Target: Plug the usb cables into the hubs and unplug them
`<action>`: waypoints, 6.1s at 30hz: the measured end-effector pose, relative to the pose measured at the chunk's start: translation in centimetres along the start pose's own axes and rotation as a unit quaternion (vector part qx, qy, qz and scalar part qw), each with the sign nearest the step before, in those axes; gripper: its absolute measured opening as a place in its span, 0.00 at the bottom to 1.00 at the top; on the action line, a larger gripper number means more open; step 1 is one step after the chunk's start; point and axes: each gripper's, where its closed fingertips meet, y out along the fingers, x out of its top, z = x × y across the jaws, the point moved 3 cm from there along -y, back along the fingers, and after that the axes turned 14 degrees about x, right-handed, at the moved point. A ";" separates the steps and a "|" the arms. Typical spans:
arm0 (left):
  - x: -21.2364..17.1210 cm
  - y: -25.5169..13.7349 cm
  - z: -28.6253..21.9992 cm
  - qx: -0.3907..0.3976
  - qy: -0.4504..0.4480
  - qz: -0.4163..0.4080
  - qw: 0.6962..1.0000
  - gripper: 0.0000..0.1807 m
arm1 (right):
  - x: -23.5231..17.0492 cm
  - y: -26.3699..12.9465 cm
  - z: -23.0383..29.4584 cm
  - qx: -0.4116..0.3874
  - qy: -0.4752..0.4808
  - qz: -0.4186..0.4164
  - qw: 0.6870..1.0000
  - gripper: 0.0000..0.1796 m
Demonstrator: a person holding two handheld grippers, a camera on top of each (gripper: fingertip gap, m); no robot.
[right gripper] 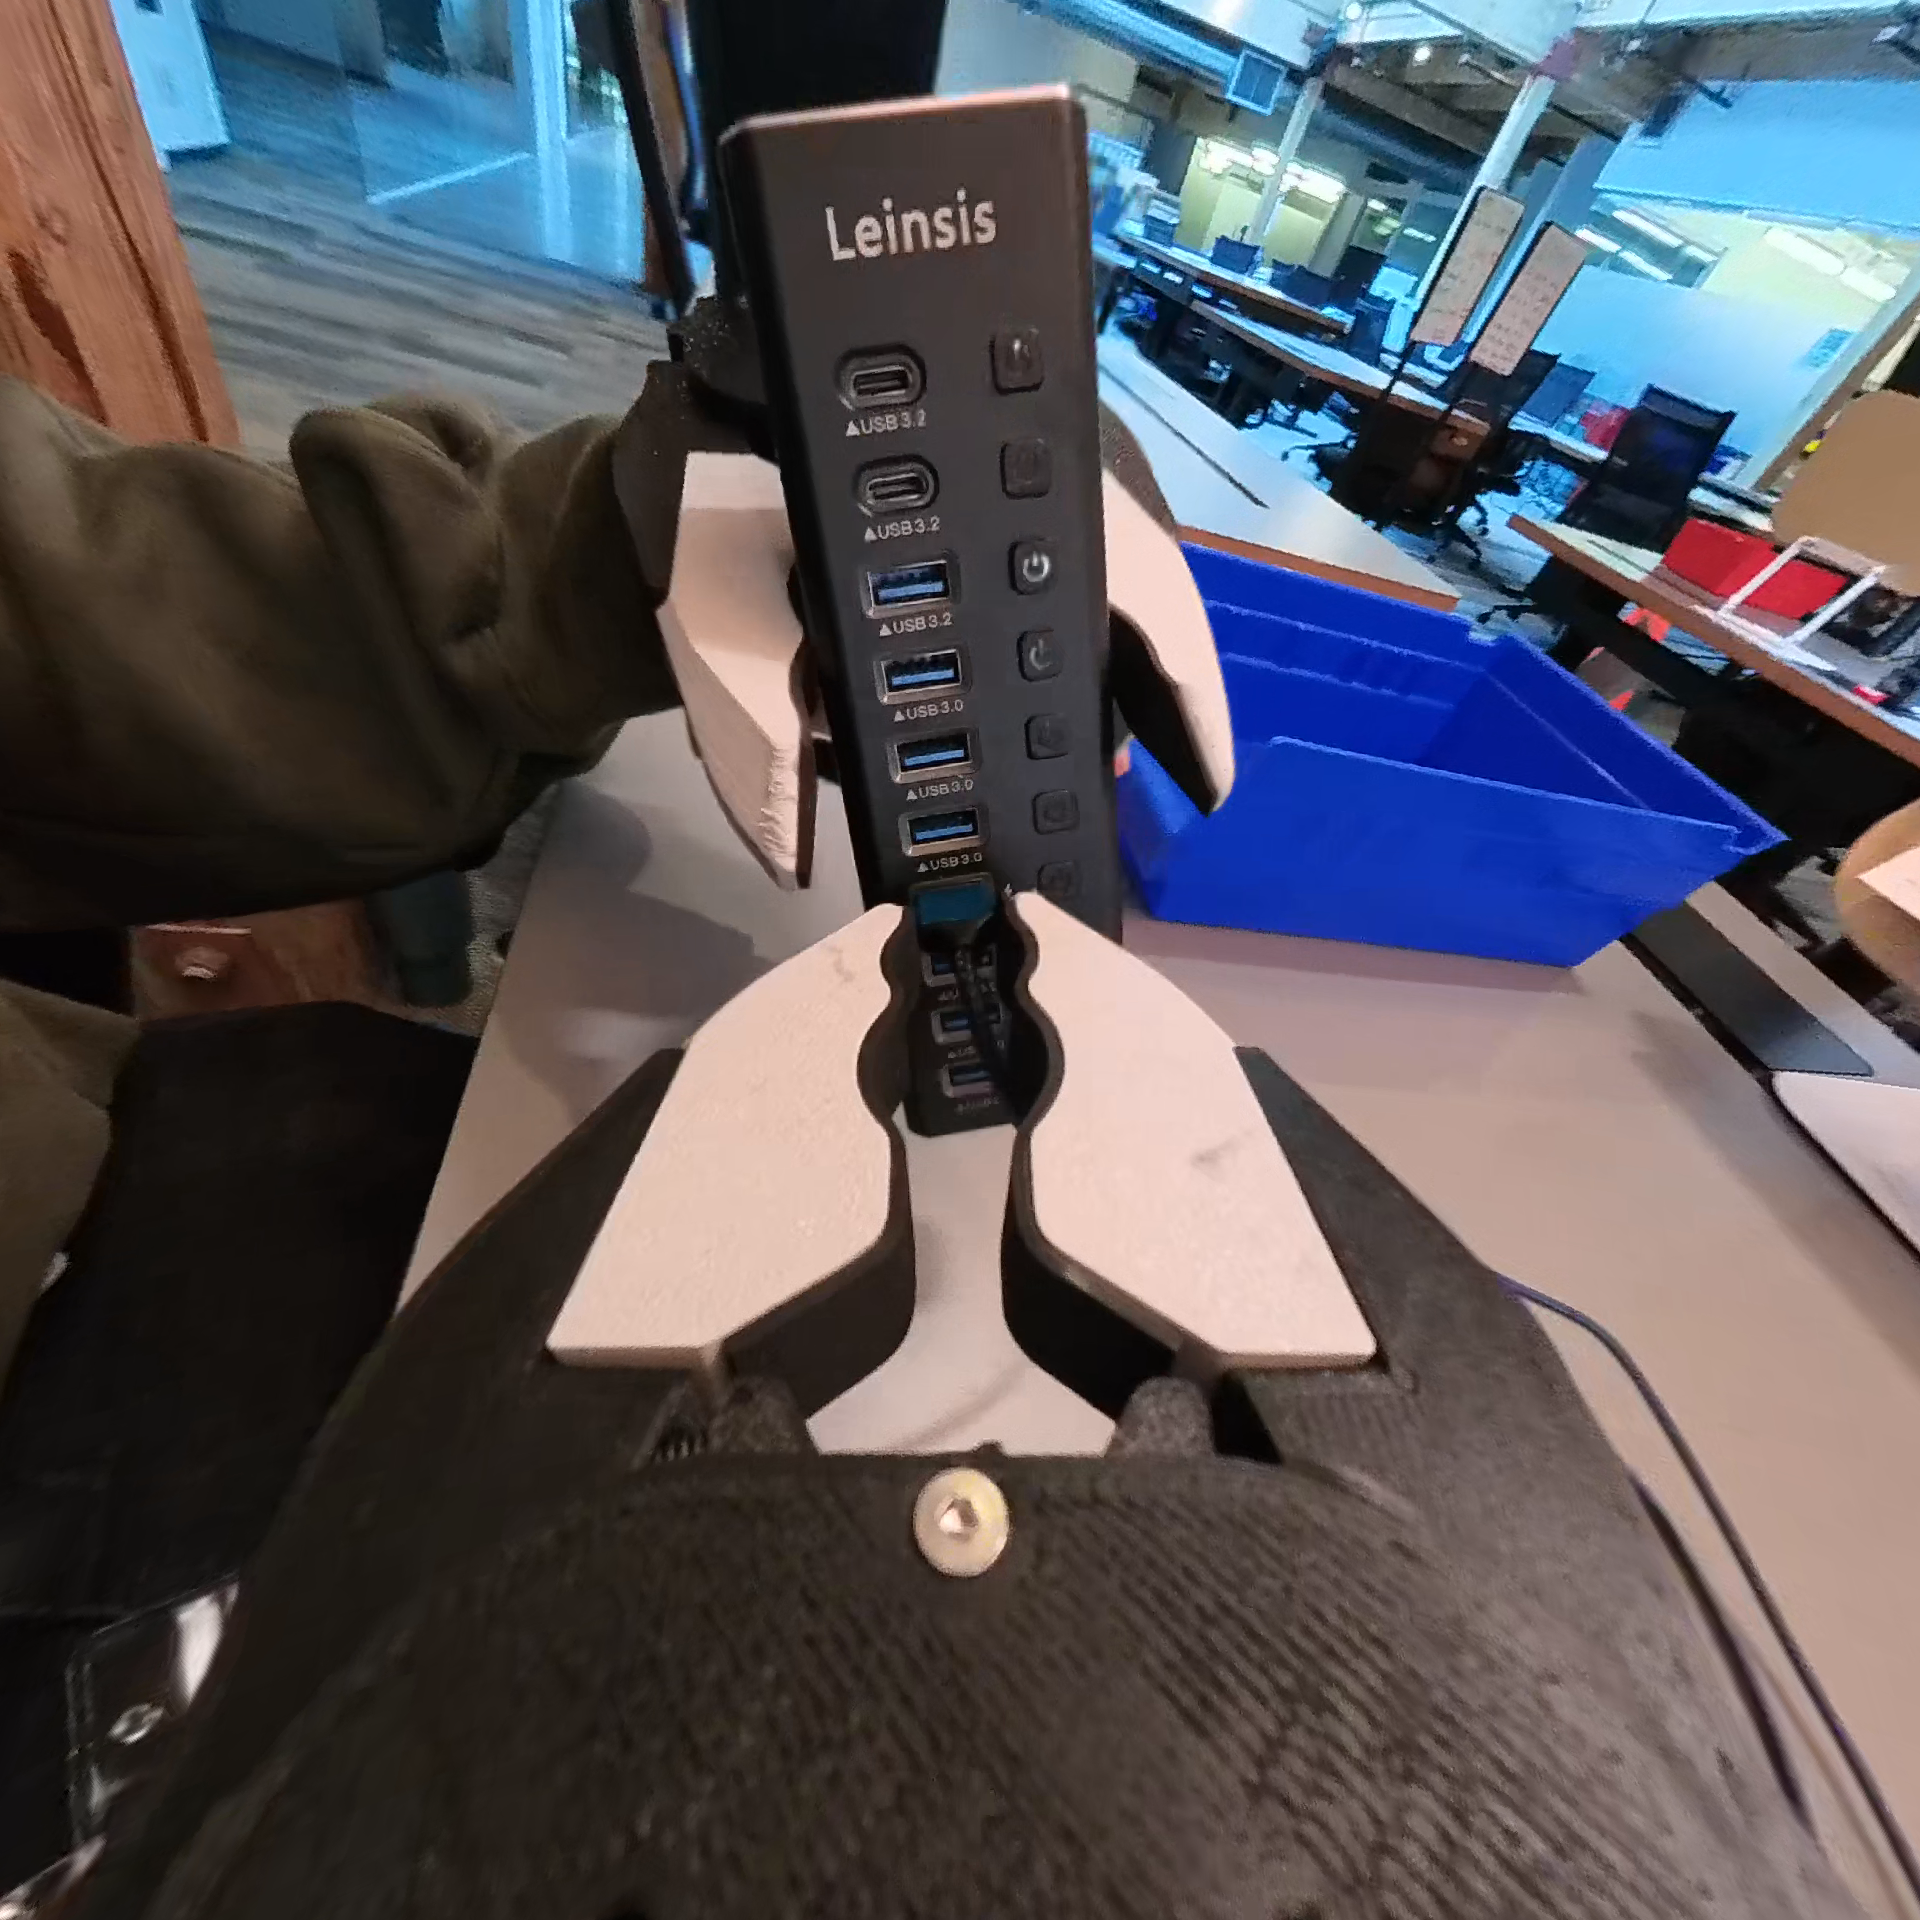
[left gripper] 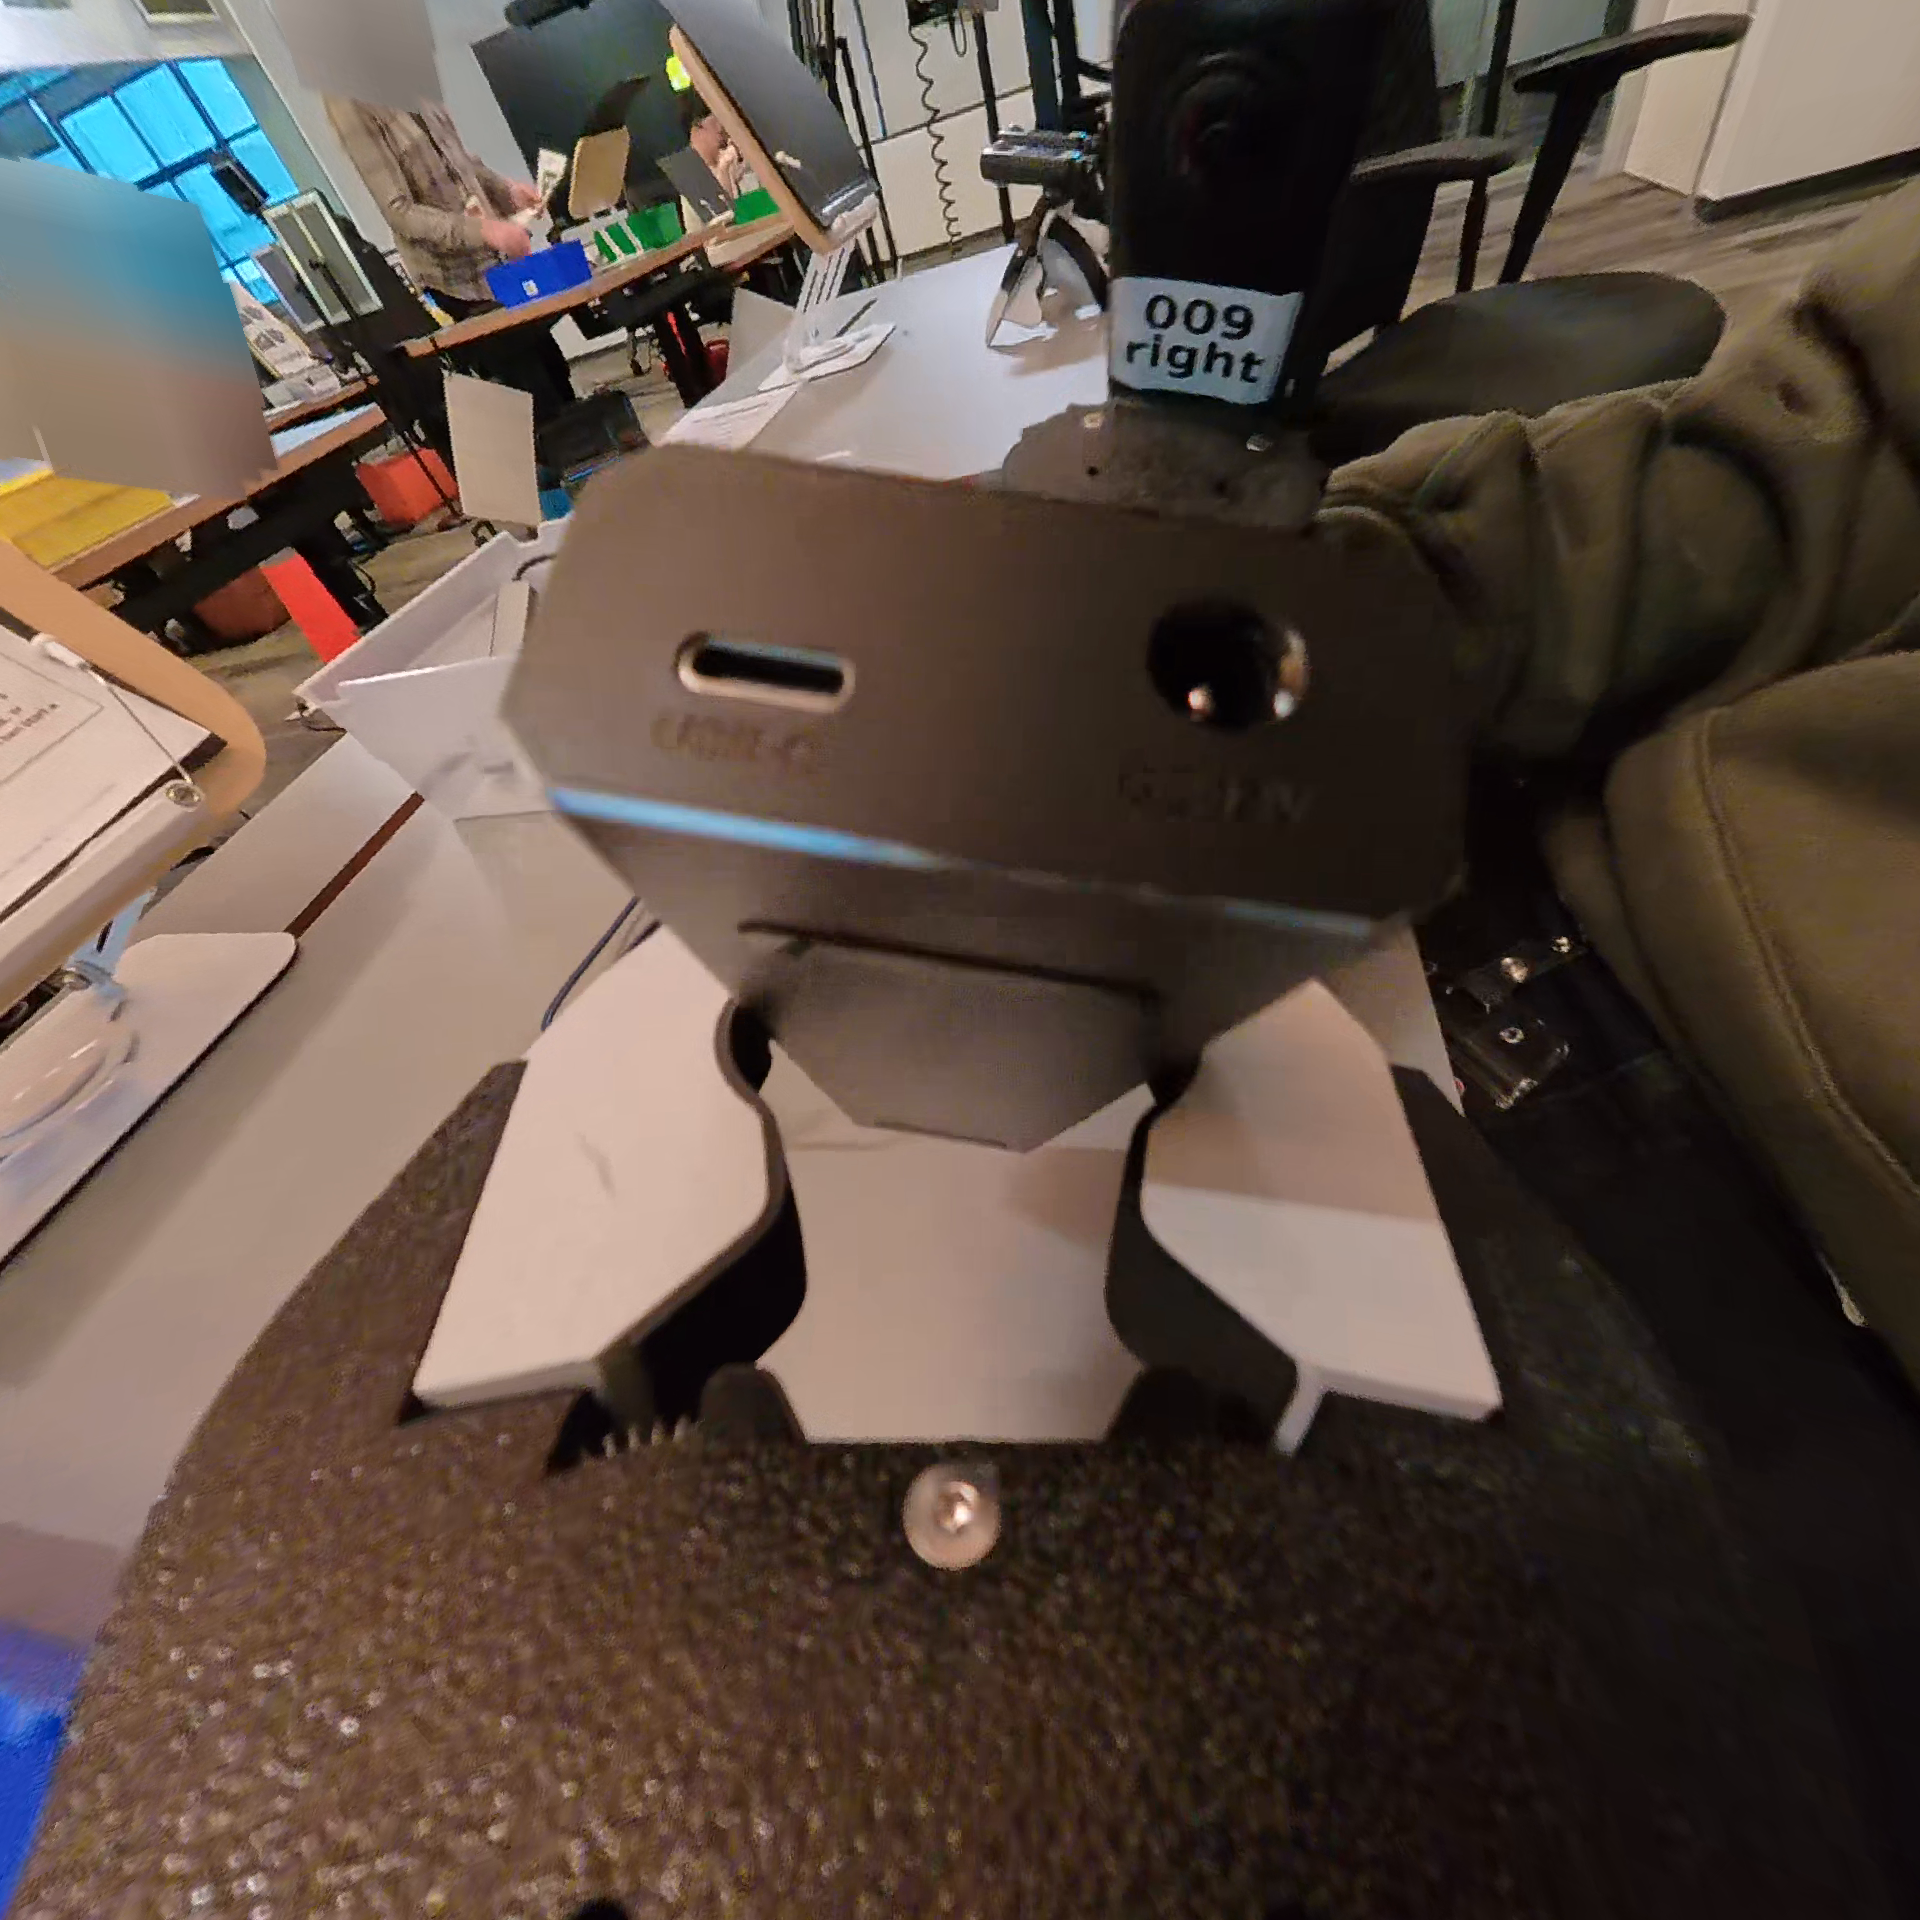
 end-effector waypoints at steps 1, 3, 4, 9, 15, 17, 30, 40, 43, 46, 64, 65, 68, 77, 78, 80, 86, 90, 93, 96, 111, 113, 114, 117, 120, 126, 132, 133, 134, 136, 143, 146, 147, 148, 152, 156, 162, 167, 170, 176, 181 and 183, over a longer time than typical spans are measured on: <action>0.1 0.0 -0.1 -0.003 0.009 -0.001 1.000 0.39 | -0.1 0.1 0.1 0.006 0.004 0.001 1.000 0.08; 0.5 0.3 -0.1 0.008 0.015 -0.002 1.000 0.39 | -0.2 0.2 -0.1 -0.002 0.006 -0.002 1.000 0.08; 0.8 0.5 -0.1 0.012 0.006 -0.005 1.000 0.39 | -0.2 0.3 -0.1 0.000 0.020 -0.014 1.000 0.12; 2.2 1.0 -0.6 -0.008 -0.038 -0.027 0.999 0.39 | -0.6 1.6 -0.5 -0.020 0.045 -0.022 0.999 0.42; 2.4 1.2 -1.1 -0.012 -0.034 -0.026 0.999 0.39 | -0.5 2.5 -0.5 -0.028 0.026 -0.013 0.999 0.32; 2.8 1.2 -1.0 -0.010 -0.042 -0.038 0.998 0.39 | -0.1 2.6 -0.4 -0.026 0.033 -0.039 0.998 0.32; 1.7 -0.4 -1.1 -0.042 -0.036 -0.051 0.997 0.32 | -0.4 1.4 -0.1 0.005 0.015 -0.013 1.000 0.32; 1.8 0.3 -1.7 -0.085 -0.072 -0.093 0.989 0.33 | -0.3 0.9 0.2 0.033 0.022 -0.017 0.999 0.32; 2.6 0.6 -1.4 -0.075 -0.095 -0.114 0.986 0.33 | 0.2 0.6 -0.2 0.021 0.029 -0.028 0.999 0.32; 2.6 1.1 -1.2 -0.061 -0.100 -0.111 0.987 0.34 | 0.0 0.4 -0.6 -0.004 0.028 -0.016 0.999 0.32; 1.7 1.4 -0.6 -0.020 -0.087 -0.062 0.994 0.33 | -0.8 -0.1 -1.0 -0.019 0.040 0.034 0.998 0.32; 1.4 1.4 -0.7 -0.023 -0.084 -0.056 0.995 0.33 | -1.0 -0.1 -1.0 -0.015 0.038 0.045 0.998 0.32; 0.9 1.5 -0.8 -0.033 -0.088 -0.050 0.994 0.33 | -1.4 -0.3 -0.9 -0.006 0.046 0.049 0.998 0.32; 0.9 1.5 -0.9 -0.042 -0.087 -0.075 0.992 0.32 | -1.4 -0.1 -0.6 0.008 0.055 0.035 0.998 0.32; 1.0 1.5 -0.9 -0.043 -0.094 -0.083 0.991 0.32 | -1.4 -0.1 -0.7 0.008 0.059 0.034 0.998 0.32; 0.8 1.7 -0.9 -0.047 -0.102 -0.080 0.990 0.32 | -1.7 -0.2 -0.7 0.009 0.065 0.038 0.997 0.32; 0.4 2.0 -1.0 -0.051 -0.110 -0.070 0.990 0.32 | -2.1 -0.2 -0.6 0.009 0.078 0.046 0.996 0.32; 0.4 2.1 -0.8 -0.053 -0.128 -0.075 0.988 0.32 | -2.0 -0.2 -0.6 0.005 0.093 0.041 0.995 0.32; 0.5 2.1 -0.6 -0.049 -0.142 -0.084 0.985 0.32 | -2.0 -0.1 -0.7 0.005 0.103 0.033 0.994 0.32; 0.1 2.1 -0.6 -0.051 -0.131 -0.077 0.987 0.32 | -2.4 0.1 -0.8 0.007 0.102 0.047 0.994 0.32; 0.0 1.6 0.9 -0.027 -0.183 -0.130 0.974 0.32 | -0.6 -1.7 -1.4 -0.011 0.111 -0.001 0.994 0.25; 0.2 1.4 1.0 -0.024 -0.180 -0.136 0.974 0.32 | -0.3 -2.0 -1.3 -0.014 0.106 -0.005 0.994 0.21; 0.2 1.3 1.0 -0.026 -0.179 -0.139 0.974 0.32 | -0.3 -1.9 -1.2 -0.015 0.102 0.001 0.995 0.20; 0.1 1.3 1.0 -0.027 -0.176 -0.140 0.974 0.32 | -0.2 -1.7 -0.9 -0.011 0.083 0.011 0.996 0.16; 0.1 1.1 1.0 -0.032 -0.172 -0.146 0.974 0.32 | -0.1 -1.4 -0.7 0.006 0.088 0.010 0.996 0.13; 0.1 0.9 0.8 -0.036 -0.162 -0.147 0.975 0.32 | 0.4 -1.6 -0.7 0.012 0.102 -0.015 0.995 0.12; 0.1 1.3 0.1 -0.044 -0.147 -0.140 0.978 0.32 | -0.1 -1.7 -0.4 0.019 0.117 0.022 0.993 0.07; 0.0 1.4 0.1 -0.041 -0.147 -0.139 0.979 0.32 | -0.1 -1.8 -0.5 0.011 0.116 0.029 0.993 0.07; 0.0 1.5 0.2 -0.039 -0.149 -0.141 0.978 0.32 | -0.2 -1.8 -0.5 0.008 0.114 0.029 0.993 0.07; 0.0 1.5 0.2 -0.042 -0.154 -0.146 0.976 0.32 | -0.1 -1.8 -0.5 0.001 0.105 0.025 0.994 0.07; 0.0 1.2 0.4 -0.040 -0.158 -0.161 0.973 0.32 | 0.1 -1.6 -0.7 0.007 0.105 0.022 0.994 0.07; -0.1 1.2 0.5 -0.038 -0.158 -0.164 0.973 0.32 | 0.0 -1.5 -0.9 -0.003 0.098 0.026 0.995 0.09; -0.1 1.2 0.5 -0.038 -0.159 -0.165 0.973 0.32 | 0.0 -1.5 -0.9 -0.004 0.102 0.025 0.994 0.10; 0.0 1.1 0.5 -0.038 -0.159 -0.168 0.972 0.32 | 0.1 -1.6 -1.0 -0.007 0.106 0.021 0.994 0.11; 0.1 1.1 0.4 -0.040 -0.155 -0.172 0.972 0.32 | 0.1 -1.6 -0.9 -0.004 0.114 0.022 0.993 0.12; 0.2 1.0 0.5 -0.039 -0.158 -0.176 0.971 0.32 | -0.3 -1.4 -0.5 -0.003 0.097 0.047 0.994 0.08; 0.2 0.9 0.0 -0.052 -0.141 -0.169 0.974 0.32 | -0.4 -1.5 0.0 0.012 0.112 0.053 0.992 0.08; -0.1 0.8 -0.4 -0.064 -0.121 -0.144 0.980 0.32 | -0.3 -1.5 0.3 0.027 0.096 0.079 0.992 0.08; -0.3 0.5 -0.5 -0.062 -0.100 -0.125 0.985 0.32 | -0.7 -1.0 0.4 0.025 0.080 0.092 0.992 0.08; -0.3 0.6 -0.5 -0.057 -0.109 -0.122 0.985 0.32 | -0.5 -1.1 0.4 0.024 0.068 0.095 0.993 0.08; -0.2 1.5 -1.1 -0.066 -0.113 -0.117 0.984 0.36 | -0.5 -0.7 0.7 0.026 0.063 0.106 0.992 0.08; -0.1 1.5 -1.2 -0.063 -0.113 -0.120 0.984 0.36 | -0.4 -0.6 0.8 0.027 0.060 0.098 0.993 0.08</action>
